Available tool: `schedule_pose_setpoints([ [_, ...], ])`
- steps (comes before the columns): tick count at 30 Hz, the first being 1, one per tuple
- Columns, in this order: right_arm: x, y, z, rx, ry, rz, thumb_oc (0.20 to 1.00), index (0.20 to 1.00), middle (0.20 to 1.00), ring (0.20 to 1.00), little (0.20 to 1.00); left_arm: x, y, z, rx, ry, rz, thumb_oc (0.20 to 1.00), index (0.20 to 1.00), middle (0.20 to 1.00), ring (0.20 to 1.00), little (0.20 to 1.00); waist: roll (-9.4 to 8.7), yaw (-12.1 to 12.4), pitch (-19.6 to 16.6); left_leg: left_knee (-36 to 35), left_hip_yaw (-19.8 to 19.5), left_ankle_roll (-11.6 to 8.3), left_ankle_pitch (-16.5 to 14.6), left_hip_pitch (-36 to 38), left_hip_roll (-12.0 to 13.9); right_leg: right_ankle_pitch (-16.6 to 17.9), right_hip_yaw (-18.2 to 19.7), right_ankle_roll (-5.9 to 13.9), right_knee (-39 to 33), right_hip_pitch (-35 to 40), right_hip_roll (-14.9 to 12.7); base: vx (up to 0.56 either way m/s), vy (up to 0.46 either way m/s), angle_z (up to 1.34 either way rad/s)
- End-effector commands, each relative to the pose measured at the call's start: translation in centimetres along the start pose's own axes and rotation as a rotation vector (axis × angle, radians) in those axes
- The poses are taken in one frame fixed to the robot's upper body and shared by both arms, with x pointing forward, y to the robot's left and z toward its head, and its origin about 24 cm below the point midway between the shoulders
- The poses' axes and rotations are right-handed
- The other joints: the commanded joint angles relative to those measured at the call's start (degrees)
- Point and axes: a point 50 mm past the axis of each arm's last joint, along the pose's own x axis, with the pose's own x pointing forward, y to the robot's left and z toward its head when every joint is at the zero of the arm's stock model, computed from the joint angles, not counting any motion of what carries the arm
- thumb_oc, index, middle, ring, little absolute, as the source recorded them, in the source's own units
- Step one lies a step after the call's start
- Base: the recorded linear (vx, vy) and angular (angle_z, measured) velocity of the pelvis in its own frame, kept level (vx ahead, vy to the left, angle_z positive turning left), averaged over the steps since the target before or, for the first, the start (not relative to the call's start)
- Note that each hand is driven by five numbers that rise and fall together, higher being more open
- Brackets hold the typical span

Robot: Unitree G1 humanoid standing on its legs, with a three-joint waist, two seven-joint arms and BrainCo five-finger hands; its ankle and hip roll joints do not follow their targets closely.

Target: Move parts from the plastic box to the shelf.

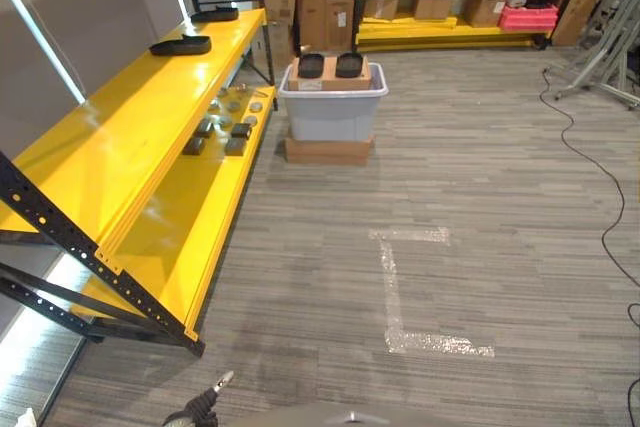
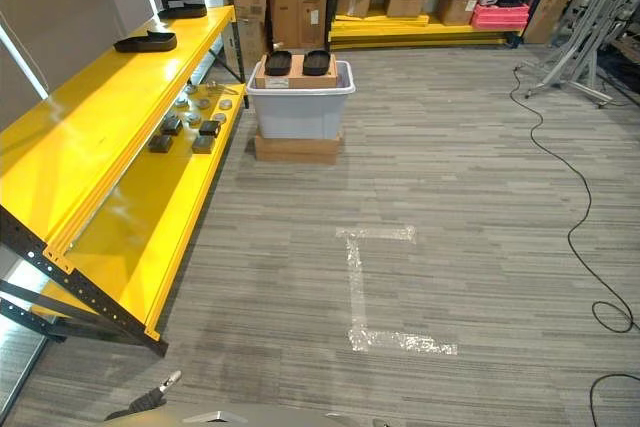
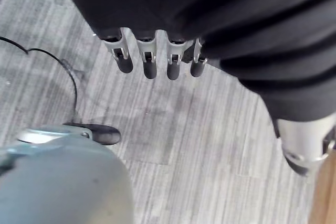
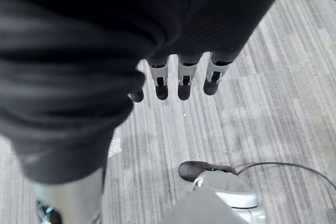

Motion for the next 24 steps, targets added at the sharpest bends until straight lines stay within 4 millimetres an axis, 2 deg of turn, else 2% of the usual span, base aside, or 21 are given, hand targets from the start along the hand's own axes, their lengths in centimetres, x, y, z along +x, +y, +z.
schedule_pose_setpoints([
  [1,0.0,0.2,-0.2,0.062,0.032,0.000,1.000,1.000,1.000,1.000,1.000,0.2,0.8,1.4,-0.033,-0.033,0.029,1.000,1.000,1.000,1.000,1.000,-2.84,0.8,0.3,0.7,2.0,-1.22,-2.0,-0.8,-1.1,7.3,1.7,6.95,-12.2,6.6,-3.6,0.11,0.070,0.00],
  [6,0.0,0.4,-0.5,0.125,0.059,0.001,1.000,1.000,1.000,1.000,1.000,0.0,1.5,0.4,0.023,0.023,0.046,1.000,1.000,1.000,1.000,1.000,-2.70,0.3,1.3,2.6,1.8,0.27,-2.7,-1.8,-1.8,6.2,3.1,6.89,-7.7,4.8,-4.7,0.08,0.101,-0.11],
  [9,0.0,0.5,-0.4,0.155,0.046,0.018,1.000,1.000,1.000,1.000,1.000,-0.1,2.4,0.3,0.035,0.042,0.065,1.000,1.000,1.000,1.000,1.000,-2.27,-0.9,2.8,3.2,2.1,2.31,-3.0,-2.5,-2.8,6.4,4.6,7.53,1.4,0.1,-5.6,0.02,0.125,-0.14],
  [12,0.0,0.9,0.3,0.176,0.016,0.044,1.000,1.000,1.000,1.000,1.000,-0.1,2.6,1.0,0.033,0.028,0.064,1.000,1.000,1.000,1.000,1.000,-1.60,-2.1,5.3,5.0,2.9,4.40,-3.9,-3.7,-3.5,10.2,5.3,8.67,15.0,-8.4,-7.1,-0.04,0.123,-0.24],
  [13,0.0,1.0,0.2,0.176,0.016,0.044,1.000,1.000,1.000,1.000,1.000,-0.1,2.6,1.0,0.033,0.028,0.064,1.000,1.000,1.000,1.000,1.000,-1.62,-2.0,5.3,5.1,2.9,4.41,-3.9,-3.8,-3.5,10.2,5.4,8.68,15.0,-8.5,-7.1,-0.01,0.123,-0.12],
  [14,0.0,1.1,0.7,0.200,-0.008,0.061,1.000,1.000,1.000,1.000,1.000,0.0,2.6,1.4,0.033,0.020,0.057,1.000,1.000,1.000,1.000,1.000,-0.88,-2.4,7.0,6.4,3.3,5.10,-4.3,-4.3,-3.6,12.6,5.1,8.53,21.9,-12.4,-7.7,0.03,0.110,-0.04],
  [15,0.0,1.2,1.0,0.204,-0.024,0.074,1.000,1.000,1.000,1.000,1.000,0.0,2.6,1.4,0.032,0.016,0.056,1.000,1.000,1.000,1.000,1.000,-0.82,-2.4,7.8,7.2,3.7,5.34,-4.7,-4.7,-3.8,14.0,4.7,8.68,24.0,-14.7,-8.2,0.06,0.096,-0.03],
  [16,-0.1,1.4,1.3,0.198,-0.039,0.086,1.000,1.000,1.000,1.000,1.000,-0.1,2.5,1.5,0.029,0.011,0.057,1.000,1.000,1.000,1.000,1.000,-1.10,-2.5,8.3,7.9,4.1,5.34,-5.2,-4.9,-4.1,15.3,4.0,9.08,23.0,-15.9,-8.7,0.17,-0.060,-0.16],
  [17,-0.1,1.7,1.7,0.194,-0.058,0.100,1.000,1.000,1.000,1.000,1.000,-0.1,2.7,1.5,0.028,0.006,0.060,1.000,1.000,1.000,1.000,1.000,-2.23,-2.9,9.0,9.0,4.6,5.06,-6.5,-4.9,-4.8,17.3,3.3,10.04,18.0,-16.5,-9.0,0.18,-0.118,-0.27],
  [18,-0.1,1.7,1.7,0.195,-0.061,0.102,1.000,1.000,1.000,1.000,1.000,-0.1,2.7,1.5,0.027,0.005,0.061,1.000,1.000,1.000,1.000,1.000,-2.64,-3.1,9.2,9.4,4.6,4.95,-7.0,-4.8,-5.1,17.7,3.2,10.34,15.9,-16.4,-9.0,0.25,-0.169,-0.43],
  [22,-0.2,2.1,1.5,0.209,-0.055,0.124,1.000,1.000,1.000,1.000,1.000,-0.2,3.2,1.4,0.030,0.003,0.073,1.000,1.000,1.000,1.000,1.000,-6.13,-4.6,9.9,12.3,2.5,4.05,-11.7,-2.7,-7.0,21.3,3.9,12.26,-5.1,-15.1,-9.7,0.39,-0.251,-0.09],
  [24,-0.2,2.1,1.2,0.209,-0.047,0.129,1.000,1.000,1.000,1.000,1.000,-0.2,3.3,1.2,0.032,0.005,0.074,1.000,1.000,1.000,1.000,1.000,-6.35,-4.9,9.9,12.5,2.0,3.90,-12.4,-2.0,-6.9,22.0,4.2,12.49,-7.9,-14.9,-9.8,0.39,-0.187,0.19],
])
